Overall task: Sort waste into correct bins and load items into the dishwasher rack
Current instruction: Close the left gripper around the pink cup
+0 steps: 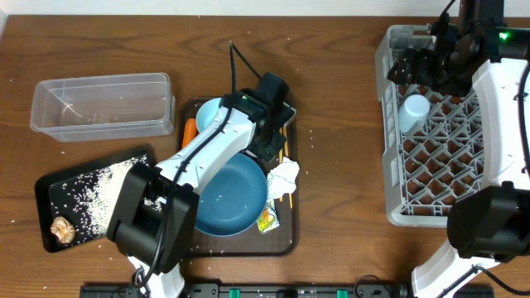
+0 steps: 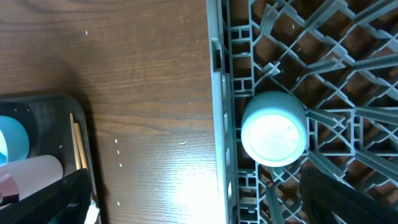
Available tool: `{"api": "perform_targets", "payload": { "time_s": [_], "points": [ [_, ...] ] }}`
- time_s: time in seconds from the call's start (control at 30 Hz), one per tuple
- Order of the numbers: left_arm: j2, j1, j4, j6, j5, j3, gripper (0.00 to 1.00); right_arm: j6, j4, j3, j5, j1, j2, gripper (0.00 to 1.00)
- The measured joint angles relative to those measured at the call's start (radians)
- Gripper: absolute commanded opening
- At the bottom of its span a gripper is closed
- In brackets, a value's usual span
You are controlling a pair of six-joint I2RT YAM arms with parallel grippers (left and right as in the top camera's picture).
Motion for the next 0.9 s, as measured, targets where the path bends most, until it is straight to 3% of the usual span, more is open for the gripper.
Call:
{"api": "perform_targets", "payload": {
  "time_s": [0.27,0.37,0.9],
  "points": [
    [0.009,0.0,0.029,0.0,-0.003,0.0,0.12,0.0,0.0,0.0,0.0,0.0,0.0,0.99],
    [0.024,0.0,0.031,-0.002,-0.004,0.0,0.06,-0.002,0.0,0.0,0.0,0.0,0.0,0.99],
    [0.004,0.001,-0.016,-0.057,-0.004,0.032,0.06,-0.011,-0.003,0.0,-0.002,0.0,0.0,0.99]
  ]
}}
